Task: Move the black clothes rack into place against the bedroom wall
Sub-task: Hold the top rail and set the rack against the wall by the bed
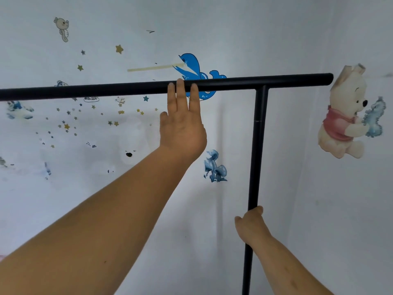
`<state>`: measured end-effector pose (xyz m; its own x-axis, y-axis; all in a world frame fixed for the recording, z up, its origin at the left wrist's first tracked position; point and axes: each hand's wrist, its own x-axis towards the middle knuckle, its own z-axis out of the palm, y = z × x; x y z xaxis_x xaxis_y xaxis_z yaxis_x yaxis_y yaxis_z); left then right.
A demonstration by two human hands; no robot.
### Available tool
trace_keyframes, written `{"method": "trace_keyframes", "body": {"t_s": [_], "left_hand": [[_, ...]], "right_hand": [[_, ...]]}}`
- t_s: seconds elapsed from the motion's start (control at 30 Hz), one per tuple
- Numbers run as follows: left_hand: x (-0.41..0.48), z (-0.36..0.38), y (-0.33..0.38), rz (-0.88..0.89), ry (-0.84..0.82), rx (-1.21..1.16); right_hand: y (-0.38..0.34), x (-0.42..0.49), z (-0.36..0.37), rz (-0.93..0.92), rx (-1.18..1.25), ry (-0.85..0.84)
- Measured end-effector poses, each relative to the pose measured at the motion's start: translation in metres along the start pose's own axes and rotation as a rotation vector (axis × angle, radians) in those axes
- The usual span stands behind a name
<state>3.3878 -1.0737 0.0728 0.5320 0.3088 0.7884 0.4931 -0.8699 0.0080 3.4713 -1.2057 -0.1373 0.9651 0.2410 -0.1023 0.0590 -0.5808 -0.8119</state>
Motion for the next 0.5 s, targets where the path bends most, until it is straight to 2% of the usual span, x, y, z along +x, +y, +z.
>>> {"method": "trace_keyframes", "body": {"t_s": [0.13,0.3,0.5], "left_hand": [[-0.051,0.027,-0.01,-0.01,-0.204,-0.091],[-0.121,0.062,-0.048,-0.183,-0.452,-0.051],[-0.185,0.072,-0.095,-0.293,-0.624,0.043]], "right_hand": [[-0.01,-0.014,0.006,-0.021,0.164,0.019],[-0.011,-0.032,0.021,-0.241,0.247,0.143],[-0.004,-0.042,0.057,-0.286,0.143,-0.063]]}}
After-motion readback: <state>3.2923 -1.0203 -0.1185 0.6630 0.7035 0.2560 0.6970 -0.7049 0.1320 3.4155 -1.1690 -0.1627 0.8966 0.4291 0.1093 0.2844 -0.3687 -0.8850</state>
